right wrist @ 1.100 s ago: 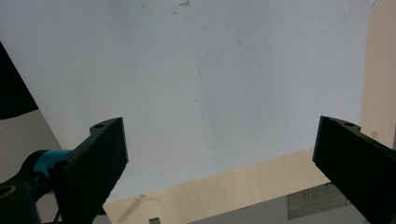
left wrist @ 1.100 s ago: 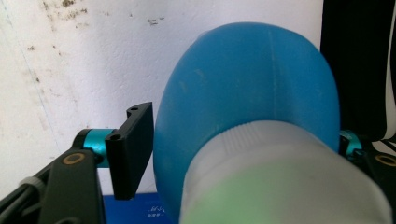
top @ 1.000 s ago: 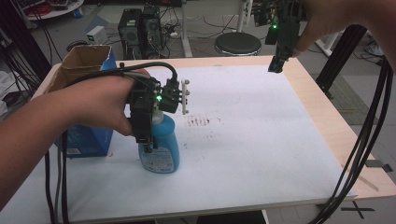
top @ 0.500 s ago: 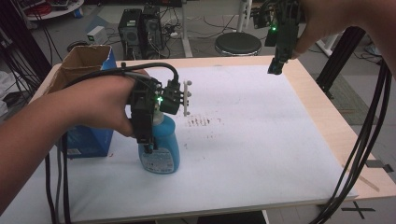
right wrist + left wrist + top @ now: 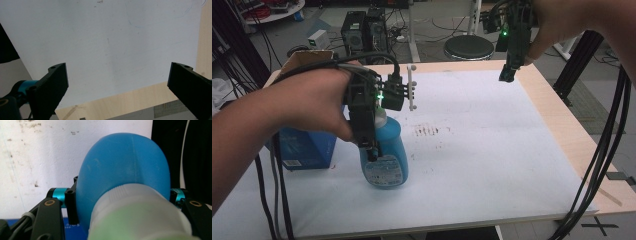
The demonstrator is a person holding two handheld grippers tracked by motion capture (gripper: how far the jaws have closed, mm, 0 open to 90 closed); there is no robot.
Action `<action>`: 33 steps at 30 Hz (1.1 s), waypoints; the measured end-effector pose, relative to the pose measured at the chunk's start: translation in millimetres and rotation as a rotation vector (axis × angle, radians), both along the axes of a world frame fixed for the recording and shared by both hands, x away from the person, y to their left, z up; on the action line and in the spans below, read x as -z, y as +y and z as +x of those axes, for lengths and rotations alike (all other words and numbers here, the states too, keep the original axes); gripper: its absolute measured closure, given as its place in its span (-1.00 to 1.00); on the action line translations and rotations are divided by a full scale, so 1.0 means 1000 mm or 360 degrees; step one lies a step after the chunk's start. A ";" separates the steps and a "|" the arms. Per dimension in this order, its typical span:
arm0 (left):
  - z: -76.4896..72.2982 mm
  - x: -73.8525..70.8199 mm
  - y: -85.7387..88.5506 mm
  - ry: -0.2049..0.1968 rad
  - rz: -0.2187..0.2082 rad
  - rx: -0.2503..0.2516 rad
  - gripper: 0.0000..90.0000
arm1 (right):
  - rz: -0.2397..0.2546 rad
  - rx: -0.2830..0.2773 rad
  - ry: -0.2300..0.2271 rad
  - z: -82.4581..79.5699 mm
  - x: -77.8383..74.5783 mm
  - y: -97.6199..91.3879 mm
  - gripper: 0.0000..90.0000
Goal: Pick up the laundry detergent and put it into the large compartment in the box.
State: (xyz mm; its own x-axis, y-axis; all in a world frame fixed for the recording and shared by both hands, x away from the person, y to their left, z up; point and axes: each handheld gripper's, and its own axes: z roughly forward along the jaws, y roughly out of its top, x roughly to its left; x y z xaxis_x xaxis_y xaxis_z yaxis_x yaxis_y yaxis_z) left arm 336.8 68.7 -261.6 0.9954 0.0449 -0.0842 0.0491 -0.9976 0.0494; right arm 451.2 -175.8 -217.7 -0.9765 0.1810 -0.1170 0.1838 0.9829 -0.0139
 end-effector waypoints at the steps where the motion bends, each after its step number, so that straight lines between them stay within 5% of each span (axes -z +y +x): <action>1: -0.001 -0.008 0.003 0.0011 0.0007 -0.0032 -0.18 | -0.0001 -0.0008 -0.0002 0.000 0.000 0.000 -0.95; 12: 0.013 -0.070 0.029 0.0064 0.0026 -0.0246 -0.17 | 0.0019 -0.0038 -0.0003 0.000 0.006 0.006 -0.95; 16: 0.020 -0.091 0.042 0.0038 0.0028 -0.0354 -0.17 | 0.0015 -0.0055 0.0000 -0.001 0.009 0.009 -0.95; 33: 0.049 -0.150 0.092 0.0033 0.0045 -0.0742 -0.17 | 0.0029 -0.0065 -0.0001 -0.005 0.009 0.013 -0.95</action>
State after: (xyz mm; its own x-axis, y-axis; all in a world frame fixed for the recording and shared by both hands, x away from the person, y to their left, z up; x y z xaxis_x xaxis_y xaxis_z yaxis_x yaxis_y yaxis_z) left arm 386.1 160.4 -111.4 0.8665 0.4897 -0.0964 0.4934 -0.8696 0.0170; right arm 445.8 -162.4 -226.5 -0.9830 0.1432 -0.1147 0.1437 0.9896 0.0040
